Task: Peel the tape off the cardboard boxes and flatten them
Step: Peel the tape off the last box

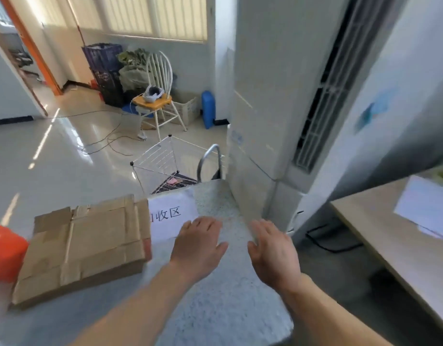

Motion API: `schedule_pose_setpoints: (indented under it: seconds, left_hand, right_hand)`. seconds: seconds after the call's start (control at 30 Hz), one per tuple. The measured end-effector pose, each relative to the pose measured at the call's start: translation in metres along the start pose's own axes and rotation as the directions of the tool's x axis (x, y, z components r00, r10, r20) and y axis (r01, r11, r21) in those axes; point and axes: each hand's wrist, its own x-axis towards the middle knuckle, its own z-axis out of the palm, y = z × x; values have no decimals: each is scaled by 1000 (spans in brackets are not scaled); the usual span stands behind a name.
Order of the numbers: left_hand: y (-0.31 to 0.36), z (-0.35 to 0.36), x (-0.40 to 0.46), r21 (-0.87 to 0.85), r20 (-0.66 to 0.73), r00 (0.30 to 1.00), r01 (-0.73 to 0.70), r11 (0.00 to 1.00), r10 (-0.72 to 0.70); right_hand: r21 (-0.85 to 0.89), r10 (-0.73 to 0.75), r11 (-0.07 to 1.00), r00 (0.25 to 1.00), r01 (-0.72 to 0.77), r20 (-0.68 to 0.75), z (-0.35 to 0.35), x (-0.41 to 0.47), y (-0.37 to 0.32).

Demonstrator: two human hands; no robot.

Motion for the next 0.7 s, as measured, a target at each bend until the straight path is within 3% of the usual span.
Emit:
schedule_pose_setpoints:
  seconds: [0.13,0.33,0.7]
  left_hand:
    - [134,13,22,-25,15,981,-194,981,195]
    - [306,23,35,-63,-14,888,-460,885,461]
    - [483,48,64,-68,19,665,-744,665,746]
  right_hand:
    - [-46,153,986,980,-160,-125,-63,-64,105]
    - [-42,416,898,875,-438,-249,-144,-170,237]
    - [-34,692,667,636,-744,-343,-196,-294,349]
